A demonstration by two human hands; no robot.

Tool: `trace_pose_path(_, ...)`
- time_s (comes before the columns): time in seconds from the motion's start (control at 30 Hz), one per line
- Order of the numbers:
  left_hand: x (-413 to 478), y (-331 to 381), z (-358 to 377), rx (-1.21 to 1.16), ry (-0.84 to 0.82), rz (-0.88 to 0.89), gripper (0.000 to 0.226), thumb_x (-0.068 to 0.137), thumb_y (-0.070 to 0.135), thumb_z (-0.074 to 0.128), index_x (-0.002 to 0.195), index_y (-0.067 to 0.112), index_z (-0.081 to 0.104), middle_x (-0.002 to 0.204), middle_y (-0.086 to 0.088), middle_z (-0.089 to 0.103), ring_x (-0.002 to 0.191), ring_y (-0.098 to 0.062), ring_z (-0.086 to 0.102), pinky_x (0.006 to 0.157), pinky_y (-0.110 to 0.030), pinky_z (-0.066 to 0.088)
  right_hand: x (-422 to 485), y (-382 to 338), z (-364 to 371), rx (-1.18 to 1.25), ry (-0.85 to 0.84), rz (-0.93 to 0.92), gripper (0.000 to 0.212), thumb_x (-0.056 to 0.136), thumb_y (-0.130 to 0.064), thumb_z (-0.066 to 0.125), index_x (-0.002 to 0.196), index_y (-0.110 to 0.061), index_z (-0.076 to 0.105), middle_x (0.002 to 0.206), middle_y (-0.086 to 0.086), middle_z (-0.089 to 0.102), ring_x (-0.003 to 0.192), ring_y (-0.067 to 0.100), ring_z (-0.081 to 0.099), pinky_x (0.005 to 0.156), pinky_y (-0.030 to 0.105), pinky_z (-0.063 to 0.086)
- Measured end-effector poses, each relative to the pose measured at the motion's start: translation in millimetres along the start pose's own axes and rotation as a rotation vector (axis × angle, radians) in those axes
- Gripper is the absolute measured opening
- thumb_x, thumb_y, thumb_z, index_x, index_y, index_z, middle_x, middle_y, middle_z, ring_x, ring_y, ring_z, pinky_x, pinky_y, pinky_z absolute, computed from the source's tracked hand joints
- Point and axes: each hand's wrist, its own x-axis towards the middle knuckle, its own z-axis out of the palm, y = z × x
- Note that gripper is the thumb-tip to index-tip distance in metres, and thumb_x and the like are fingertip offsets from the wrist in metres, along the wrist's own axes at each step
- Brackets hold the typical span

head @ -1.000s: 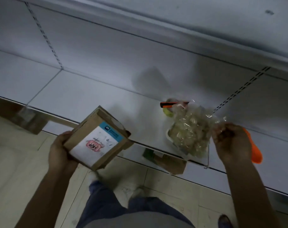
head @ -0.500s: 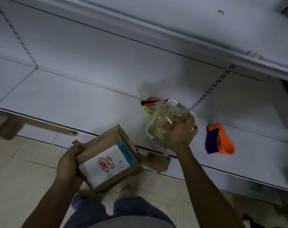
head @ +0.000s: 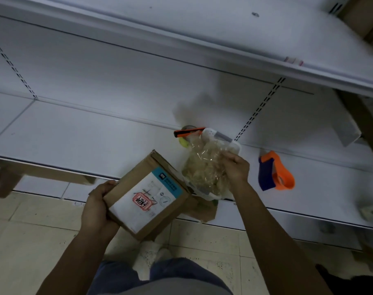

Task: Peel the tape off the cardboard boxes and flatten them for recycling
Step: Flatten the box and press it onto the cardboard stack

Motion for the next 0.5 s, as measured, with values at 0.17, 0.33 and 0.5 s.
trace_pose_path(0.17,-4.8,-1.8,-1.1,-0.017,0.014,0.019,0.022,0.093,0.020,0.044,0.075,0.020,0.057,0.063,-0.001,0.062,0.057,-0.017,0.062,0.067,-0.034,0.047,-3.9,14.1,-5.8,0.191,0.051,0.034,0.014,0.085,-0.011,0.067,0.081,-0.023,0.060,0.089,-0.002,0.061,0.092,0.019,0.058,0.094,0.038,0.051)
trace_pose_path(0.33,-5.2,-4.8,-11.8,-0.048,0.039,0.086,0.011,0.093,0.023,0.050,0.099,0.021,0.059,0.066,0.000,0.066,0.060,-0.017,0.067,0.061,-0.033,0.054,-26.7,17.8,-11.9,0.223,0.178,-0.118,0.013,0.095,-0.028,0.057,0.103,-0.019,0.062,0.102,-0.005,0.062,0.097,0.009,0.058,0.088,0.024,0.047)
trace_pose_path(0.5,-5.2,-5.4,-18.0,0.044,0.183,0.278,0.040,0.094,0.025,0.049,0.134,0.025,0.047,0.102,-0.010,0.064,0.083,-0.025,0.064,0.068,-0.036,0.052,-81.8,20.6,3.0,0.067,0.012,-0.442,0.028,0.093,-0.026,0.058,0.113,-0.006,0.060,0.116,0.006,0.061,0.104,0.010,0.058,0.083,0.015,0.051)
